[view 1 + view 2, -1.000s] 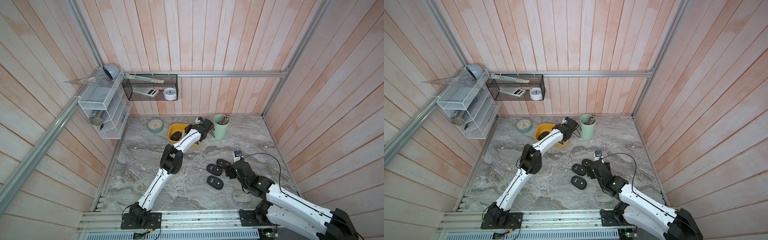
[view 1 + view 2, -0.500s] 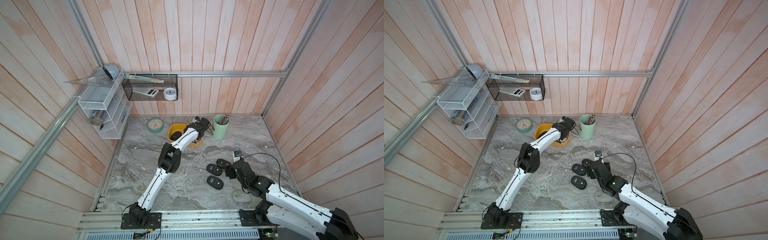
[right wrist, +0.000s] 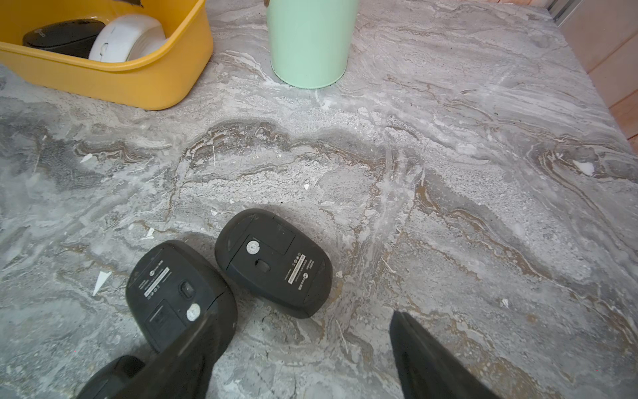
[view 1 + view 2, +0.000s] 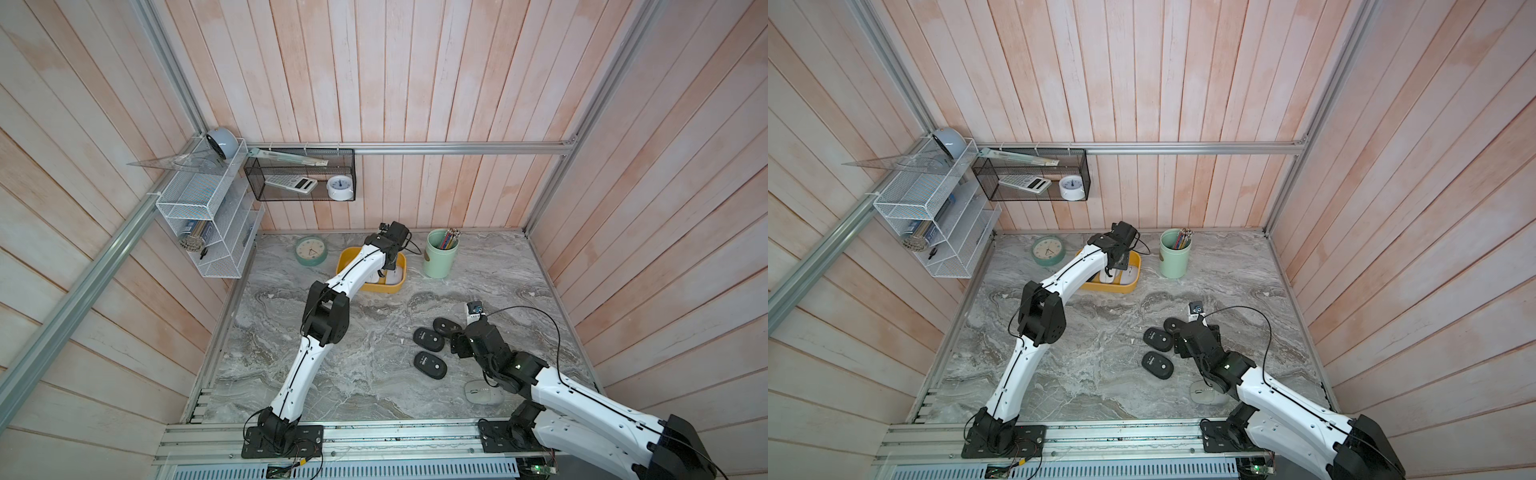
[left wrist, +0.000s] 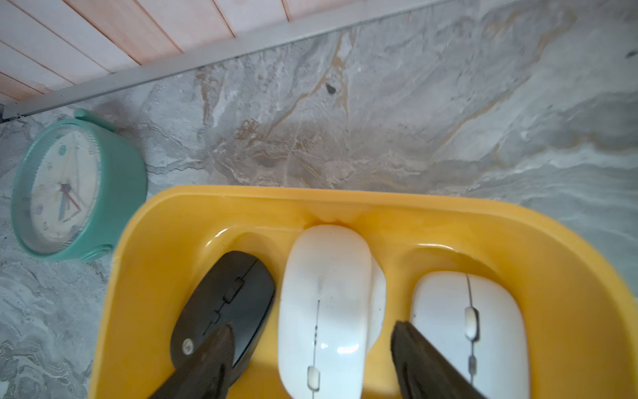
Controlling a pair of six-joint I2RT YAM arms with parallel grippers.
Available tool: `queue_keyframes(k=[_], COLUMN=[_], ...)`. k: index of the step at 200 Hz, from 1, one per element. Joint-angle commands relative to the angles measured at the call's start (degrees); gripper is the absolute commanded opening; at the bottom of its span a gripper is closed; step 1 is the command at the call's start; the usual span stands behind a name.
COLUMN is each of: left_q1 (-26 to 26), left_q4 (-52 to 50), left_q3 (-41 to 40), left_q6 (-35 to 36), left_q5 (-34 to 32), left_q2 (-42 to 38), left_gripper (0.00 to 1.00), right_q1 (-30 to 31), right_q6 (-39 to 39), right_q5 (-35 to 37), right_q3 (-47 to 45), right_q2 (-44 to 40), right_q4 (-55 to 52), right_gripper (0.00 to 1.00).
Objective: Put the mouse in the storage box
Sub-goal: Pick up the mouse from the center of the board.
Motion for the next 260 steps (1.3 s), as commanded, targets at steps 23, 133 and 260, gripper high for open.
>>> queue_keyframes(k=[23,133,260], left_q1=[1.6,12.4,12.5], left_q4=[11.1,40.6,52.5], left_q3=[-22.4,-93.3,-104.6], left_q6=[-4.4,-13.1,-10.3], left_q5=[6.2,12.1,13.8], left_q2=[-21.9,-74.1,-76.5], left_gripper=[0.83,0.94,1.00], right_q1=[-0.1,-0.2,-2.8], right_q6=[-0.7,12.0,15.3], right_q5=[-2.9,-12.1,-23.3], right_q3=[3.1,12.0,22.5], right_q2=[3.6,18.9,39.2], right_q4=[-2.1,-8.4,-10.2], right_gripper=[0.84,0.84,0.82])
